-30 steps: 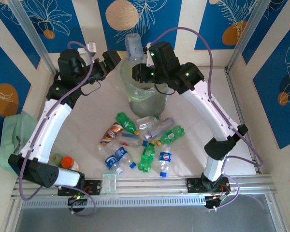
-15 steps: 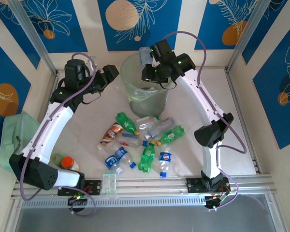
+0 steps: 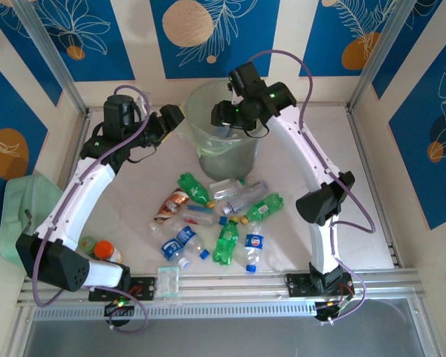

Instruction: Put the plastic bottles in the bin

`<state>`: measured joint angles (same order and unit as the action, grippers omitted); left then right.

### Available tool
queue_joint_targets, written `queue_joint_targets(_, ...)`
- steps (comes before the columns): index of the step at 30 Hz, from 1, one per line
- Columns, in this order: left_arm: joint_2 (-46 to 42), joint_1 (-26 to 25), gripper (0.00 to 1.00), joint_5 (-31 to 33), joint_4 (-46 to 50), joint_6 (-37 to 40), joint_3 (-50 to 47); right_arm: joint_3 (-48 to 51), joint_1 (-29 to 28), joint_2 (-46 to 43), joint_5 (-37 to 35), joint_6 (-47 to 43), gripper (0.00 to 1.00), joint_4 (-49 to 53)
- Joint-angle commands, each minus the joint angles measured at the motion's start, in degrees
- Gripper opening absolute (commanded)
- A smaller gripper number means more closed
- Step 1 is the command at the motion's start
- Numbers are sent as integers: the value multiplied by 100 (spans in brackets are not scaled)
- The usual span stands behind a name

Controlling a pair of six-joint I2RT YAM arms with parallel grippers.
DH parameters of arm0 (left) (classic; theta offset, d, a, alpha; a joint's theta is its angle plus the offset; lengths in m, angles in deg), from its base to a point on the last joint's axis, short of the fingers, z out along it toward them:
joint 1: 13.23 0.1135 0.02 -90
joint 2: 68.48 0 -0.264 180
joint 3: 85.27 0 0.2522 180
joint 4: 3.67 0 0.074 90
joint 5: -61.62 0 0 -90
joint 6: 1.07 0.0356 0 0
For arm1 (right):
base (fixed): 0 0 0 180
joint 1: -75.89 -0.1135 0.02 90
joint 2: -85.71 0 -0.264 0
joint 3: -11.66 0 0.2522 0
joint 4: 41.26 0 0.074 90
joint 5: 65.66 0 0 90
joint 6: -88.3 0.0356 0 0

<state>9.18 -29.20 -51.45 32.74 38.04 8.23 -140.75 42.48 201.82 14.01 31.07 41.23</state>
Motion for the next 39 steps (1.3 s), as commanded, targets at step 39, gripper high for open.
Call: queue_joint_targets(39,142,-753,100,2148,2022,2495,-2471,6098,-781,-5005,-753,1451,84,-2073)
